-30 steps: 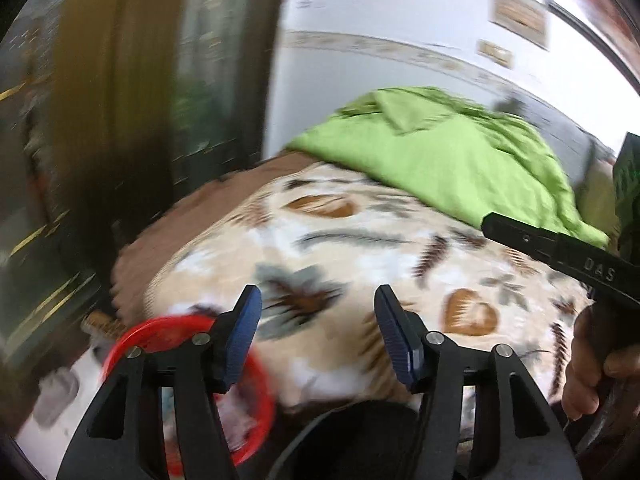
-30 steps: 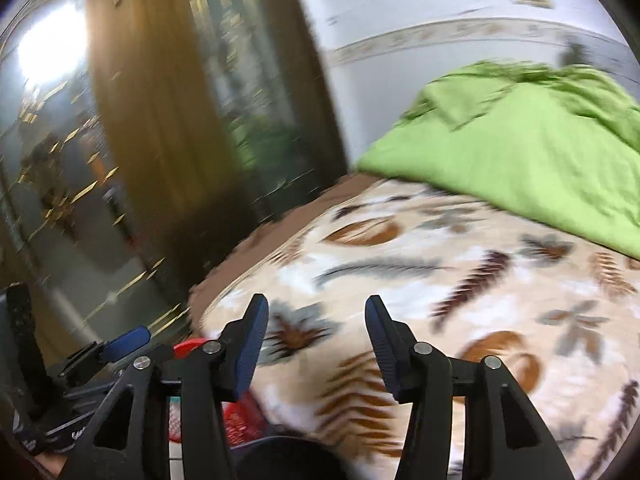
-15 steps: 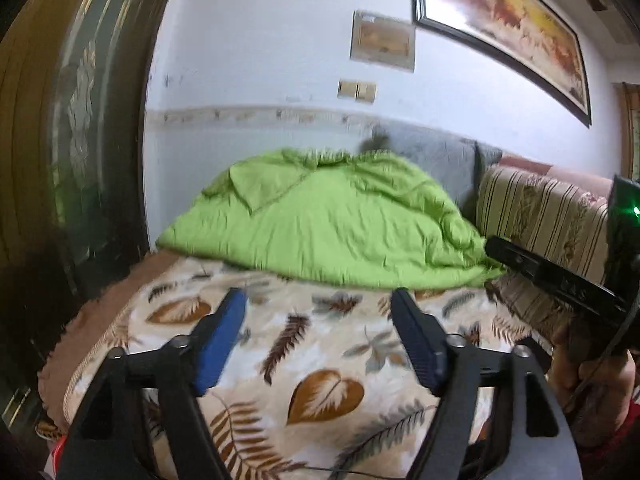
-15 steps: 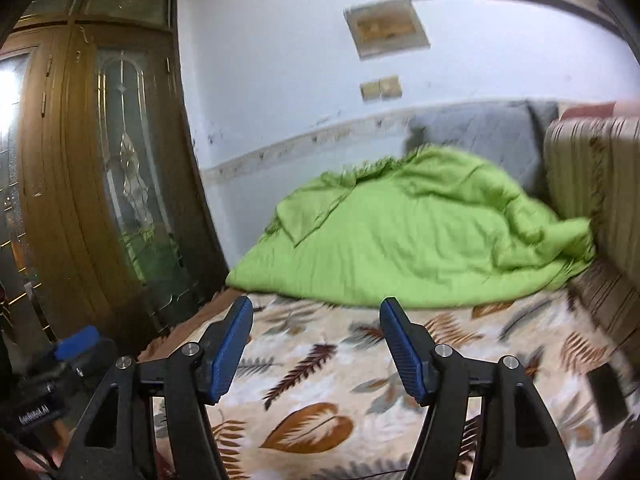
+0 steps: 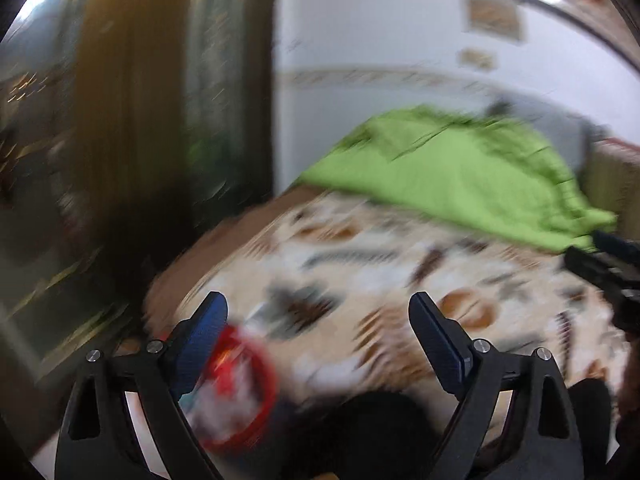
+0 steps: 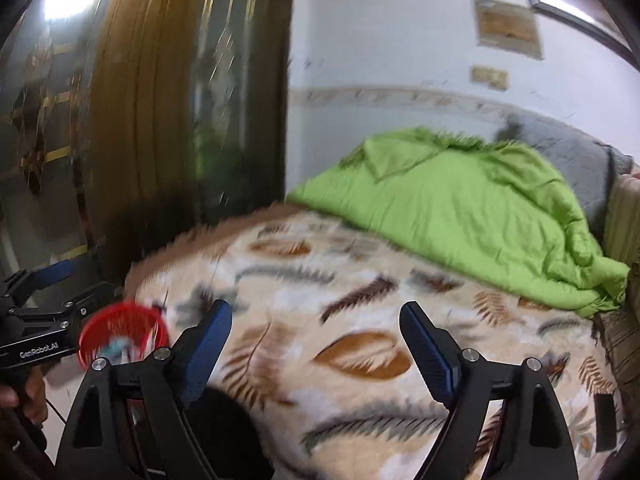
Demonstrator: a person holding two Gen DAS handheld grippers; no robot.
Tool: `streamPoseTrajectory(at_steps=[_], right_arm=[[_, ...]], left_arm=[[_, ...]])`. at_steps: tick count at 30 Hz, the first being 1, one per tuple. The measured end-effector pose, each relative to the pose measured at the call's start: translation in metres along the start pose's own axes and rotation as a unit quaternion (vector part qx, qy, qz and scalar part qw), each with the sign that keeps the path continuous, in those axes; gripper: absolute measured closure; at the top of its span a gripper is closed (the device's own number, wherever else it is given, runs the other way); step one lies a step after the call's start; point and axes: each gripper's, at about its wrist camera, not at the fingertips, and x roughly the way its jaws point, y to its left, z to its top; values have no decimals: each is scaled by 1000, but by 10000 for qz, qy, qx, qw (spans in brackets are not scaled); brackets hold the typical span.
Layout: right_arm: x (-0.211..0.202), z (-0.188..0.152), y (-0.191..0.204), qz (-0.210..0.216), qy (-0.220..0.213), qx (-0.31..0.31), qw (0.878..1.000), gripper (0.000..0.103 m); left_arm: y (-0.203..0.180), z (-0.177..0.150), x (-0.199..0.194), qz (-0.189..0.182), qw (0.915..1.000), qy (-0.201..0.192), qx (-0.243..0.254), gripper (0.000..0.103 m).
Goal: Collect trash
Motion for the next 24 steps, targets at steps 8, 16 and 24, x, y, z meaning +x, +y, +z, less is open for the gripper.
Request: streamPoseTrajectory(at_steps=[8,16,24], right_arm=[[38,-25,43,106,567,-394,9976,14],[48,-30,52,69,726,-514,9960,14],[52,-32,55,108,766,-588,9953,14]], left_arm=[[56,-51,38,810,9871,1147,-773,12],[50,-52,40,659,9912,1015,-533,12],[44,-50,39,783,9918,925,-396,12]])
